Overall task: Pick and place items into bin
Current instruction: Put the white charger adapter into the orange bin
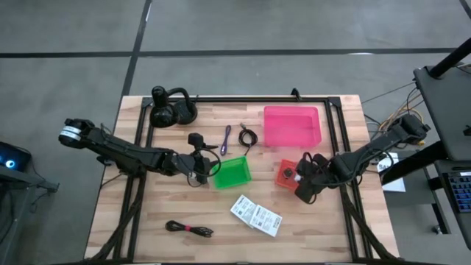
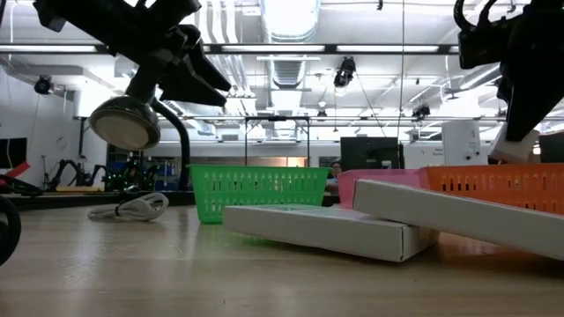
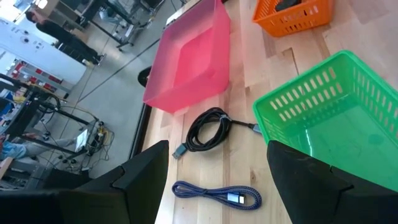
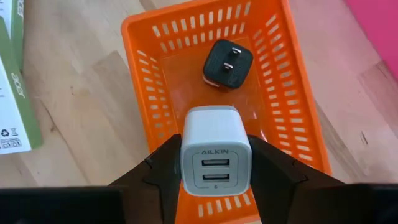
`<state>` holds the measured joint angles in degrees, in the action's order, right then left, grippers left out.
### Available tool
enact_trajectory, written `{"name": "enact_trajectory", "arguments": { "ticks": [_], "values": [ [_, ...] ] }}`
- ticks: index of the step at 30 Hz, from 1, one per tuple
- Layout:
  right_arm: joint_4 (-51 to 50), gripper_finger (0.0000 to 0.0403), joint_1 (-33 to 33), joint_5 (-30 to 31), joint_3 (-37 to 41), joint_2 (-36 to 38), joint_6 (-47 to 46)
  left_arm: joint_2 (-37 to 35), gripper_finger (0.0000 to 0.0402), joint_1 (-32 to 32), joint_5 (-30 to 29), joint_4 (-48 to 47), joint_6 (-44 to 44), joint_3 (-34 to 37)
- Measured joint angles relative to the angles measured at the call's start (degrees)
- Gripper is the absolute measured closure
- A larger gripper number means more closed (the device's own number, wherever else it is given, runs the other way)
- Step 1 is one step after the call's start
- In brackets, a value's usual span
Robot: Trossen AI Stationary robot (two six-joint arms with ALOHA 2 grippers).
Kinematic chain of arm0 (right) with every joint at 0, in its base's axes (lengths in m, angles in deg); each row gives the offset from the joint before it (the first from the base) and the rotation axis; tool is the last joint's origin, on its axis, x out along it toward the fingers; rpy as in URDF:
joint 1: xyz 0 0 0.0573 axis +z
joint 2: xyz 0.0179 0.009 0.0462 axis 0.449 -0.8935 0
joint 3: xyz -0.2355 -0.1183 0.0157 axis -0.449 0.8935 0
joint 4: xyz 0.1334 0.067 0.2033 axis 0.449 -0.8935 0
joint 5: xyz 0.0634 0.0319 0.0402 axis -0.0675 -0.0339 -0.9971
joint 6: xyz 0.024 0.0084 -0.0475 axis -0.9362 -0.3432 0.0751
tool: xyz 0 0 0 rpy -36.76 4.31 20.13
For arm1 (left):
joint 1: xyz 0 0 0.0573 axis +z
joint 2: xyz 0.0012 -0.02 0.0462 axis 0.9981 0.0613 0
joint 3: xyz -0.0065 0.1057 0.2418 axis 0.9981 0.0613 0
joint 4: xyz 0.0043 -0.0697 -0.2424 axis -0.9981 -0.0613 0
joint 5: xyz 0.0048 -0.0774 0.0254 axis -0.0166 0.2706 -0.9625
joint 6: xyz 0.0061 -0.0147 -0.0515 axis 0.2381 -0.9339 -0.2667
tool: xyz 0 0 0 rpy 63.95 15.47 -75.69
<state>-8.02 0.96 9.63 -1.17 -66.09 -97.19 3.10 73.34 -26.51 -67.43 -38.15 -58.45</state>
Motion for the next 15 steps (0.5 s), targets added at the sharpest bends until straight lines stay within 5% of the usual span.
{"name": "enact_trajectory", "arguments": {
  "ticks": [15],
  "values": [
    [0.19,0.0242,0.0,0.31,0.0,0.02,-0.15,0.0,0.0146,0.0,0.02,-0.02,0.0,0.0]
  ]
}}
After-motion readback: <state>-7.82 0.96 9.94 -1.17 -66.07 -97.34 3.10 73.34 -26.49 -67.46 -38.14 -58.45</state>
